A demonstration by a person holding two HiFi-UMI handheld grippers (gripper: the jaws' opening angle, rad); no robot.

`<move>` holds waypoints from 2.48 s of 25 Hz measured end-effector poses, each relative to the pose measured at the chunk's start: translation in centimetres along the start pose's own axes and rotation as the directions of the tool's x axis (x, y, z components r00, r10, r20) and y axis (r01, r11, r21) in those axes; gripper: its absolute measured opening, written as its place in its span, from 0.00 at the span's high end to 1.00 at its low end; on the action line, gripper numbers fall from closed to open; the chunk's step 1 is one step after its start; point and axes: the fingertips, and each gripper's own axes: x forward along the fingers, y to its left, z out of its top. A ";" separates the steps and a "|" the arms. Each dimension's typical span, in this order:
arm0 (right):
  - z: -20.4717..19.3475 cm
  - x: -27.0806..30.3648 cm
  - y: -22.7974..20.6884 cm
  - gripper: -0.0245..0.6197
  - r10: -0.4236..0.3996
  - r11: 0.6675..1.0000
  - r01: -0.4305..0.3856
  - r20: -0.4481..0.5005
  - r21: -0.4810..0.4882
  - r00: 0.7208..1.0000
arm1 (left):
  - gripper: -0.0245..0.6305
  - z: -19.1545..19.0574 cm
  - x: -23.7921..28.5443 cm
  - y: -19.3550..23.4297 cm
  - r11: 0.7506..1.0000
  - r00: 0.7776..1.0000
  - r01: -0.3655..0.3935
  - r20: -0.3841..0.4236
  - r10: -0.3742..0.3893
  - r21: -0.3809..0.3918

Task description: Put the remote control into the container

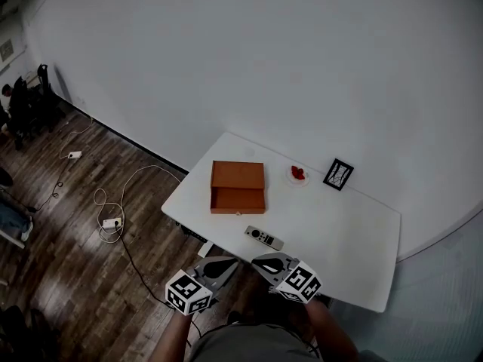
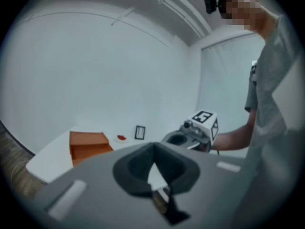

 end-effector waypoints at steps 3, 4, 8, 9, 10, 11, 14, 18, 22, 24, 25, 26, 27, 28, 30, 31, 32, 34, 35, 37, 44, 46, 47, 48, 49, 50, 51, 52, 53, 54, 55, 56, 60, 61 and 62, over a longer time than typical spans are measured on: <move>0.0 0.6 -0.1 0.94 0.011 1.000 -0.011 0.002 -0.002 1.000 | 0.96 -0.2 -0.3 0.3 1.000 1.000 -0.013 -0.007 0.013 -0.004; -0.1 0.8 -0.1 0.94 0.014 1.000 -0.014 0.003 -0.002 1.000 | 0.96 -0.3 -0.3 0.4 1.000 1.000 -0.016 -0.010 0.016 -0.006; -0.6 1.5 0.2 0.94 0.032 0.999 -0.032 -0.008 -0.012 0.999 | 0.96 -0.8 -0.2 0.9 1.000 1.000 -0.027 -0.017 0.027 -0.012; -0.7 1.5 0.3 0.94 0.036 0.999 -0.036 -0.011 -0.011 0.999 | 0.96 -0.9 -0.1 0.9 1.000 1.000 -0.025 -0.017 0.025 -0.014; -0.9 1.4 0.3 0.94 0.038 0.999 -0.038 -0.013 -0.008 0.999 | 0.96 -0.9 0.2 0.8 1.000 1.000 -0.021 -0.018 0.020 -0.015; -1.0 1.4 0.2 0.94 0.037 0.999 -0.037 -0.014 -0.003 0.999 | 0.96 -0.8 0.4 0.8 1.000 1.000 -0.014 -0.019 0.014 -0.015; -1.5 1.2 0.0 0.94 0.032 0.999 -0.032 -0.019 0.006 0.999 | 0.96 -0.8 1.1 0.6 1.000 1.000 0.001 -0.024 -0.001 -0.010; -1.7 0.9 -0.4 0.94 0.026 1.000 -0.026 -0.022 0.008 0.999 | 0.96 -1.0 1.6 0.7 1.000 0.999 0.007 -0.034 -0.007 -0.013; -1.6 0.6 -0.9 0.94 0.019 1.000 -0.018 -0.018 0.010 1.000 | 0.96 -0.9 1.9 0.7 1.000 0.999 0.011 -0.044 -0.012 -0.009; -1.6 0.6 -1.1 0.94 0.018 1.000 -0.018 -0.015 0.011 1.000 | 0.96 -1.0 2.0 0.7 1.000 0.999 0.011 -0.048 -0.011 -0.008; -1.7 0.6 -1.2 0.94 0.019 1.000 -0.019 -0.014 0.012 1.000 | 0.96 -1.1 2.1 0.7 1.000 0.999 0.010 -0.050 -0.010 -0.009; -1.7 0.6 -1.2 0.94 0.020 1.000 -0.020 -0.015 0.012 1.000 | 0.96 -1.2 2.1 0.7 1.000 0.999 0.009 -0.052 -0.009 -0.011; -1.8 0.6 -1.2 0.94 0.023 1.000 -0.023 -0.016 0.012 1.000 | 0.96 -1.3 2.1 0.7 1.000 0.999 0.008 -0.054 -0.008 -0.013; -1.8 0.6 -1.2 0.94 0.026 1.000 -0.025 -0.017 0.012 1.000 | 0.96 -1.3 2.1 0.7 1.000 0.998 0.006 -0.055 -0.007 -0.015; -1.9 0.6 -1.1 0.94 0.031 0.999 -0.031 -0.019 0.013 0.999 | 0.96 -1.4 2.2 0.6 1.000 0.998 0.003 -0.058 -0.004 -0.017; -2.0 0.6 -1.2 0.94 0.033 0.999 -0.033 -0.021 0.013 0.999 | 0.96 -1.5 2.2 0.6 1.000 0.998 0.001 -0.059 -0.003 -0.019; -2.1 0.6 -1.2 0.94 0.034 0.999 -0.034 -0.023 0.013 0.999 | 0.96 -1.5 2.3 0.6 1.000 0.998 0.000 -0.061 -0.001 -0.020; -2.2 0.5 -1.3 0.94 0.038 0.999 -0.037 -0.025 0.014 0.999 | 0.96 -1.7 2.4 0.6 1.000 0.998 -0.003 -0.065 0.002 -0.023; -2.3 0.5 -1.4 0.94 0.039 0.999 -0.038 -0.026 0.015 0.999 | 0.96 -1.9 2.4 0.6 1.000 0.998 -0.005 -0.067 0.004 -0.026; -2.6 0.4 -1.8 0.94 0.040 0.999 -0.039 -0.030 0.015 0.999 | 0.96 -2.0 2.6 0.6 0.999 0.998 -0.010 -0.070 0.008 -0.031; -4.8 1.3 -3.1 0.94 0.059 0.998 -0.058 -0.086 0.007 0.995 | 0.96 -3.0 2.8 1.0 0.998 0.996 -0.029 -0.081 0.025 -0.052; -5.7 1.7 -3.5 0.94 0.060 0.998 -0.061 -0.117 -0.001 0.991 | 0.96 -3.2 2.8 1.1 0.998 0.996 -0.034 -0.087 0.029 -0.058; -6.2 1.8 -3.7 0.94 0.063 0.998 -0.063 -0.132 0.000 0.989 | 0.96 -3.3 2.8 1.1 0.997 0.995 -0.038 -0.090 0.032 -0.062; -6.6 2.0 -3.9 0.94 0.067 0.998 -0.067 -0.147 0.005 0.987 | 0.96 -3.4 2.8 1.2 0.997 0.995 -0.041 -0.094 0.035 -0.066; -6.9 2.1 -4.1 0.94 0.072 0.997 -0.071 -0.161 0.011 0.984 | 0.96 -3.5 2.8 1.3 0.996 0.995 -0.045 -0.097 0.038 -0.071; -7.2 2.1 -4.3 0.94 0.075 0.997 -0.074 -0.173 0.014 0.982 | 0.96 -3.6 2.9 1.3 0.996 0.994 -0.048 -0.100 0.040 -0.075; -7.4 2.2 -4.5 0.94 0.077 0.997 -0.076 -0.186 0.011 0.980 | 0.96 -3.8 3.0 1.3 0.996 0.994 -0.050 -0.105 0.042 -0.079; -7.7 2.3 -4.7 0.94 0.076 0.997 -0.077 -0.199 0.003 0.977 | 0.96 -4.0 3.0 1.3 0.995 0.993 -0.052 -0.110 0.043 -0.083; -8.0 2.4 -4.9 0.94 0.075 0.997 -0.078 -0.212 -0.008 0.974 | 0.96 -4.2 2.9 1.3 0.995 0.992 -0.054 -0.116 0.044 -0.086; -8.4 2.6 -5.1 0.94 0.074 0.996 -0.081 -0.226 -0.021 0.971 | 0.96 -4.5 2.9 1.4 0.994 0.991 -0.058 -0.122 0.047 -0.090; -8.8 2.8 -5.3 0.94 0.075 0.996 -0.086 -0.242 -0.036 0.967 | 0.96 -4.8 2.9 1.5 0.993 0.990 -0.063 -0.128 0.051 -0.095; -9.3 3.0 -5.5 0.94 0.076 0.994 -0.093 -0.260 -0.051 0.963 | 0.96 -5.1 2.9 1.6 0.993 0.990 -0.069 -0.133 0.055 -0.100; -10.9 3.5 -6.2 0.94 0.078 0.986 -0.121 -0.324 -0.114 0.943 | 0.96 -5.7 3.3 1.7 0.990 0.987 -0.084 -0.147 0.068 -0.110; -11.3 3.6 -6.4 0.94 0.076 0.984 -0.125 -0.337 -0.127 0.939 | 0.96 -5.8 3.5 1.7 0.990 0.986 -0.085 -0.150 0.068 -0.113; -11.7 3.7 -6.6 0.94 0.072 0.983 -0.126 -0.347 -0.135 0.935 | 0.96 -5.8 3.7 1.6 0.990 0.986 -0.084 -0.152 0.066 -0.114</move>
